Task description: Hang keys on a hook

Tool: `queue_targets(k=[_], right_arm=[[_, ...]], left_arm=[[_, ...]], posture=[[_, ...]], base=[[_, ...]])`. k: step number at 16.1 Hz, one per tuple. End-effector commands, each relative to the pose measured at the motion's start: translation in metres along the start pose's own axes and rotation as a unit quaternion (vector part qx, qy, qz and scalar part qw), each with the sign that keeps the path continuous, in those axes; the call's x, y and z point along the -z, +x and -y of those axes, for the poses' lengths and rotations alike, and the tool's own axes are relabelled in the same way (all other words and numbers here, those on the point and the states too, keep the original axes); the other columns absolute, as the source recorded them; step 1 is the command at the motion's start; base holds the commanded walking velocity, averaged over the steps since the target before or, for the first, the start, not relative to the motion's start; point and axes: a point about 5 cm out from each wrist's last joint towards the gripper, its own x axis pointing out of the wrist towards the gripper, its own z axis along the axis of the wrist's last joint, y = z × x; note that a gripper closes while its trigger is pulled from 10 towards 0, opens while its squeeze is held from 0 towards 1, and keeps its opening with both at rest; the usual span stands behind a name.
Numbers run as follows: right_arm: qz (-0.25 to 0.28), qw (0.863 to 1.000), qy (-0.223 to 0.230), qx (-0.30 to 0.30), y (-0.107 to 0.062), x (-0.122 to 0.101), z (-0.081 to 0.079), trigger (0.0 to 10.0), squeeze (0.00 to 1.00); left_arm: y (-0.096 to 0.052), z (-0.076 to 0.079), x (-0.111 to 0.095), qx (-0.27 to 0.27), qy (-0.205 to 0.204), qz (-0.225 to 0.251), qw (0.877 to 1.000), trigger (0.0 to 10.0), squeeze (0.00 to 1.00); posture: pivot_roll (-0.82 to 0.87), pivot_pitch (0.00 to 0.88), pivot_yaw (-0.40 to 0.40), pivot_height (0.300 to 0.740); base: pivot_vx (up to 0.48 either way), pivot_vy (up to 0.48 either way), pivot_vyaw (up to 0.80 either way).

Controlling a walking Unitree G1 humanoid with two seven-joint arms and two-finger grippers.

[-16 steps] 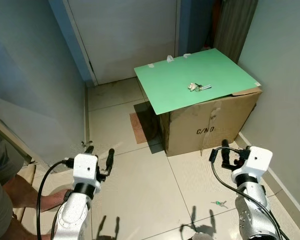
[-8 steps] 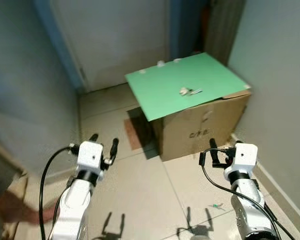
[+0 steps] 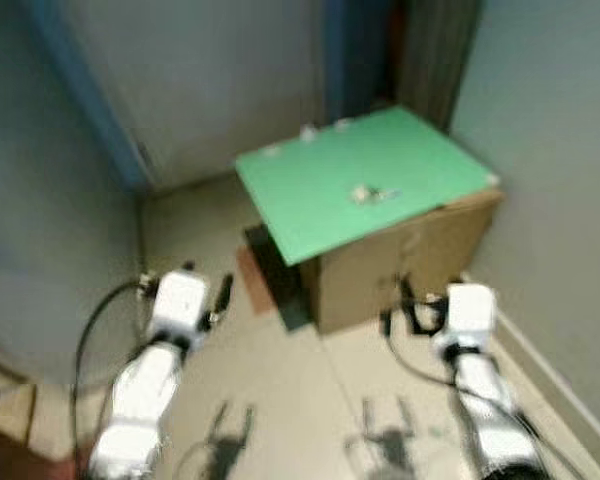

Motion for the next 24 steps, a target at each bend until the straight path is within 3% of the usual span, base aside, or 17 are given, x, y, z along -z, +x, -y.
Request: queue_targets(k=[1, 8, 18, 20, 24], right_arm=[[0.011, 1.000, 0.011, -0.012, 0.005, -0.005, -0.010, 10.0, 0.00], [0.004, 1.000, 0.026, -0.017, 0.005, -0.002, -0.011, 10.0, 0.00], [-0.014, 0.999, 0.009, -0.034, 0.004, 0.004, -0.016, 10.0, 0.00], [-0.015, 0.999, 0.009, -0.036, 0.003, 0.004, -0.017, 10.0, 0.00], [-0.016, 0.999, 0.002, -0.052, -0.013, 0.004, -0.010, 10.0, 0.00]], left_arm=[[-0.002, -0.009, 0.003, -0.001, 0.014, -0.014, 1.000, 10.0, 0.00], [0.003, -0.004, 0.002, 0.010, 0.026, -0.020, 0.999, 10.0, 0.00], [0.008, 0.008, 0.002, 0.033, 0.039, -0.028, 0.998, 10.0, 0.00], [0.015, 0.016, 0.002, 0.054, 0.045, -0.043, 0.997, 10.0, 0.00], [0.055, 0.031, 0.003, 0.099, 0.046, -0.083, 0.991, 10.0, 0.00]], posture=[[-0.18, 0.000, 0.107, 0.740], [-0.18, 0.000, 0.109, 0.740], [-0.17, 0.001, 0.106, 0.740], [-0.17, 0.013, 0.104, 0.740], [-0.23, 0.088, 0.080, 0.740]], base=[[0.480, 0.000, 0.00], [0.480, 0.000, -0.69], [0.480, 0.000, 0.00], [0.159, 0.000, 0.00], [0.000, 0.000, 0.00]])
